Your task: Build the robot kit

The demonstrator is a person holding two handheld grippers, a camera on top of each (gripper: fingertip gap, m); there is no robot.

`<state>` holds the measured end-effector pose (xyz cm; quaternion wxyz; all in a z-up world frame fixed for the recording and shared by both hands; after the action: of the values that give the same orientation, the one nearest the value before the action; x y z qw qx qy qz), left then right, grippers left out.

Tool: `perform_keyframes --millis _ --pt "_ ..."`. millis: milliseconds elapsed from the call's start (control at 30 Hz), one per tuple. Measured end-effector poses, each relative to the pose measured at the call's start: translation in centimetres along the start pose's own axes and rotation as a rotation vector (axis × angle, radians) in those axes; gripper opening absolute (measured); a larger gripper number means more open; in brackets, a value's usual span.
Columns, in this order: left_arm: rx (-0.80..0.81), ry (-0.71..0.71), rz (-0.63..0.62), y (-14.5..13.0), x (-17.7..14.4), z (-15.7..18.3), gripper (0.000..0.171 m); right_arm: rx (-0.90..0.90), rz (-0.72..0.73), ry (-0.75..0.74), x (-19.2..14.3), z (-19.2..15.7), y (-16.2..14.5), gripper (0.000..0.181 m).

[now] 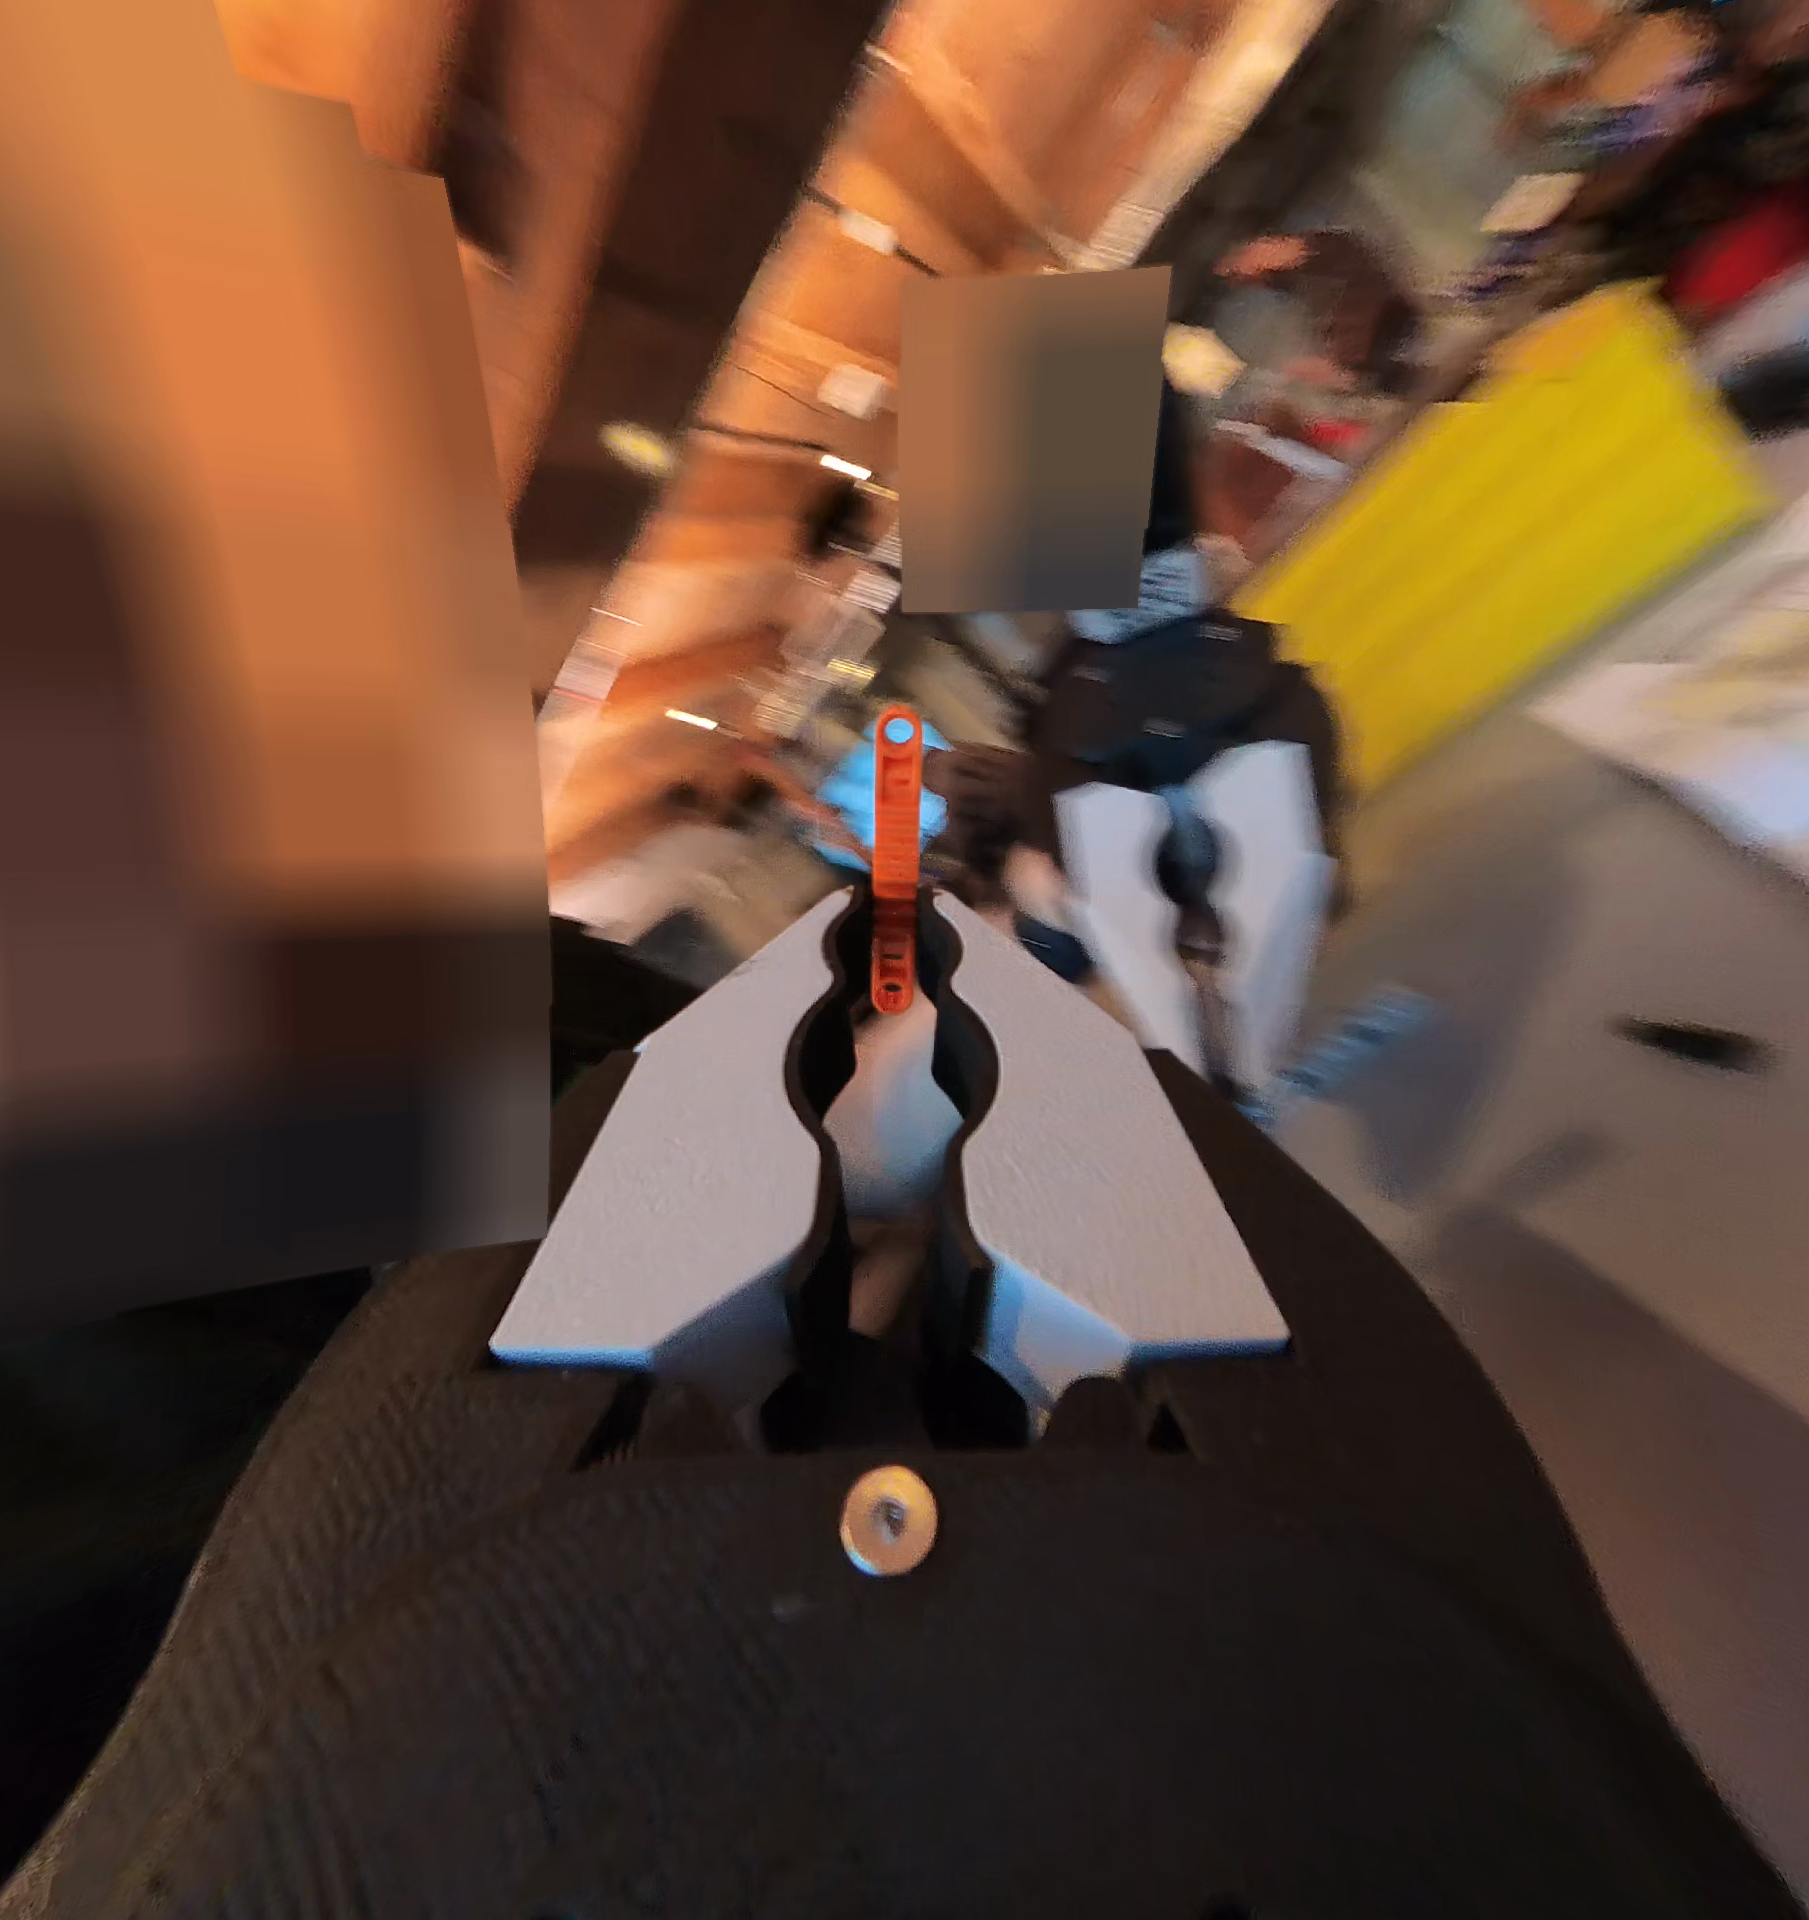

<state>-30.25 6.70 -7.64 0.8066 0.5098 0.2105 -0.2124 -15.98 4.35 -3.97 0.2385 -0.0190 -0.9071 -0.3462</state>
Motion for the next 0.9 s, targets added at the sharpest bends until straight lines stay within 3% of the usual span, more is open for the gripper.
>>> perform_keyframes --millis 100,400,567,900 --pt "-0.023 0.015 -0.034 -0.2 0.0 -0.6 0.000 -0.127 -0.154 -0.331 -1.2 2.4 -0.4 0.005" --pt "-0.061 0.099 -0.180 -1.9 0.1 -2.3 0.001 -0.130 -0.135 -0.690 -4.4 5.5 0.0 0.005" --pt "-0.027 0.115 -0.221 -2.2 0.5 -2.2 0.001 -0.109 -0.215 -0.724 -4.4 6.2 -0.7 0.005" --pt "-0.037 0.108 -0.216 -2.1 0.0 -1.9 0.001 -0.042 -0.177 -0.708 -4.9 6.3 -0.9 0.005"
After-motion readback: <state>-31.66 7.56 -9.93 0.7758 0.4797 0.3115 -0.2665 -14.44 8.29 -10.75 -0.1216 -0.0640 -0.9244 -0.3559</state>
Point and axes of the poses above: each gripper's, where its closed fingertips meet, x out along the fingers, y out of its top, z = x × y across the jaws, the point moved 7 cm from there along -x, back along the fingers, and after that the axes turned 12 degrees about y, right-handed, at the moved point
